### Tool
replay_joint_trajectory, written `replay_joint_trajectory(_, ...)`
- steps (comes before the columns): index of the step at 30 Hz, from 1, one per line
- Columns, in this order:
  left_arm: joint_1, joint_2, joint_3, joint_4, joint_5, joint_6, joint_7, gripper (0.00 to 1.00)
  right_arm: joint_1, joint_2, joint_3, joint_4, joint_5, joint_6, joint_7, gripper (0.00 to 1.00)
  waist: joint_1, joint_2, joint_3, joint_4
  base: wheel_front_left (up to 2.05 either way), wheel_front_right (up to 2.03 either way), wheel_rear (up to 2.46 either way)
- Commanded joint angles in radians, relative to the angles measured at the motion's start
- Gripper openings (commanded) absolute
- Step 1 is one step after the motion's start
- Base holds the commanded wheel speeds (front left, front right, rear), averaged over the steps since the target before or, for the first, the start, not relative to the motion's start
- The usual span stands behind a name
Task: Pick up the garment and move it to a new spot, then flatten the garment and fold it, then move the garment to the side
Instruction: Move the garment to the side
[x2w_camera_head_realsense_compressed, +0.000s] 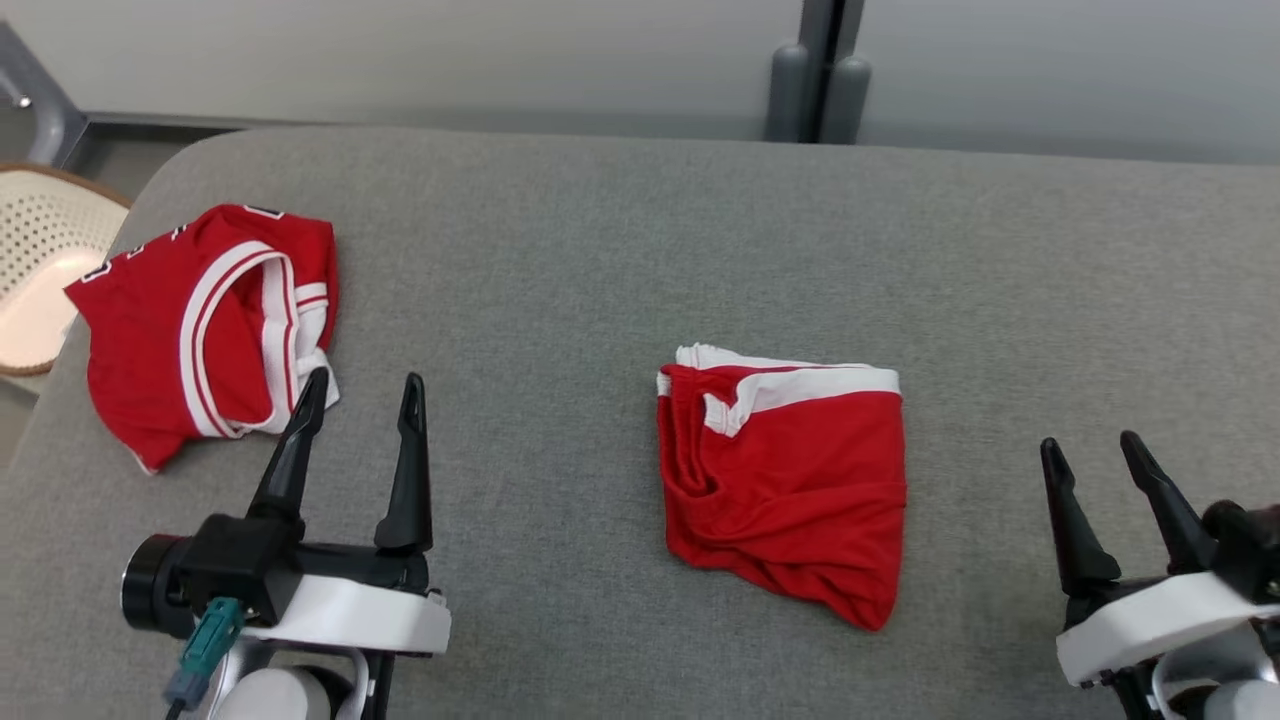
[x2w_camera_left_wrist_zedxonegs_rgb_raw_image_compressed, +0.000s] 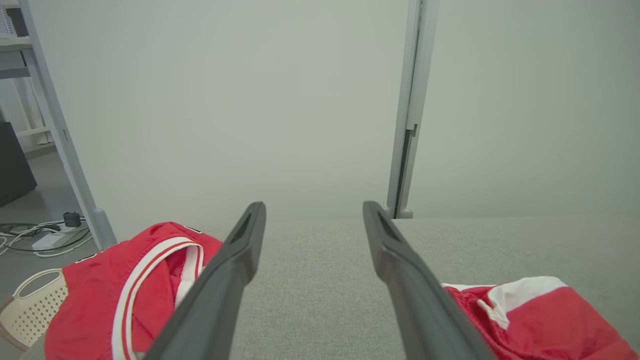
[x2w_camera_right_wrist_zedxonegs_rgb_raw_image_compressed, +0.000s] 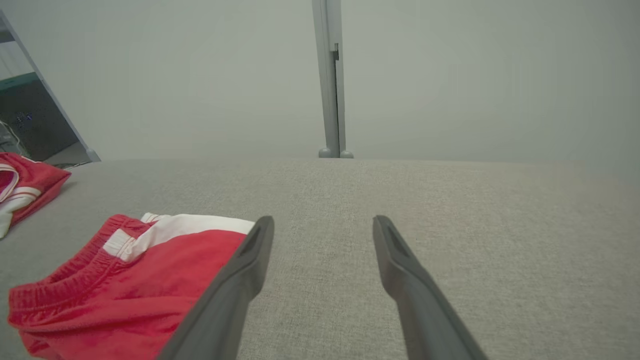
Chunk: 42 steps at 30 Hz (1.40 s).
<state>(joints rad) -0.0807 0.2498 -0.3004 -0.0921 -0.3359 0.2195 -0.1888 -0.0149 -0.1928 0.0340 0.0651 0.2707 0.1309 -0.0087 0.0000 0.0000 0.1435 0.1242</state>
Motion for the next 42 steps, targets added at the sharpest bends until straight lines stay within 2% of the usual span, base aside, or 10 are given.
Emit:
replay_joint_trajectory(1,-0.035,-0.008,-0.005,0.015,0.003,-0.01,-0.015,1.0,-0.031,-0.004,0.019,0.038,0.004,0.0,0.005,1.0,0.0,0.0,0.076,0.077,0.0,0.0,0.0)
replay_joint_trajectory(5,-0.083,-0.034,-0.021,0.053,0.005,-0.027,-0.038,1.0,-0.082,0.004,0.084,0.131,0.022,0.0,0.018,1.0,0.0,0.0,0.107,0.116,0.0,0.0,0.0)
replay_joint_trajectory(11,-0.109,-0.057,-0.022,0.093,0.001,-0.038,-0.061,1.0,-0.118,0.021,0.155,0.248,0.057,-0.001,0.11,1.0,0.0,0.0,0.115,0.135,0.0,0.0,0.0)
replay_joint_trajectory(14,-0.111,-0.059,-0.018,0.103,0.003,-0.041,-0.068,1.0,-0.119,0.03,0.156,0.272,0.055,-0.001,0.14,0.07,0.0,0.0,0.111,0.134,0.0,0.0,0.0)
replay_joint_trajectory(15,-0.11,-0.058,-0.017,0.106,0.004,-0.041,-0.068,1.0,-0.123,0.029,0.155,0.271,0.046,-0.001,0.145,0.0,0.0,0.0,0.11,0.133,0.0,0.0,0.0)
replay_joint_trajectory(20,-0.107,-0.055,-0.012,0.109,0.012,-0.041,-0.071,1.0,-0.138,0.012,0.15,0.244,0.016,-0.001,0.141,0.0,0.0,0.0,0.104,0.118,0.0,0.0,0.0)
replay_joint_trajectory(24,-0.104,-0.047,-0.013,0.103,0.019,-0.047,-0.073,1.0,-0.138,-0.005,0.161,0.216,-0.002,-0.001,0.135,0.0,0.0,0.0,0.1,0.068,0.0,0.0,0.0)
replay_joint_trajectory(27,-0.116,-0.033,-0.023,0.099,0.029,-0.057,-0.07,1.0,-0.134,-0.022,0.174,0.198,0.001,-0.001,0.136,0.0,0.0,0.0,0.105,0.004,0.0,0.0,0.0)
replay_joint_trajectory(36,-0.176,0.007,-0.045,0.075,0.053,-0.083,-0.031,1.0,-0.175,-0.07,0.228,0.202,0.042,-0.001,0.089,0.0,0.0,0.0,0.156,-0.246,0.0,0.0,0.0)
replay_joint_trajectory(42,-0.25,0.018,-0.068,0.057,0.071,-0.105,0.006,1.0,-0.283,-0.106,0.29,0.261,0.071,-0.001,0.031,0.0,0.0,0.0,0.231,-0.347,0.0,0.0,0.0)
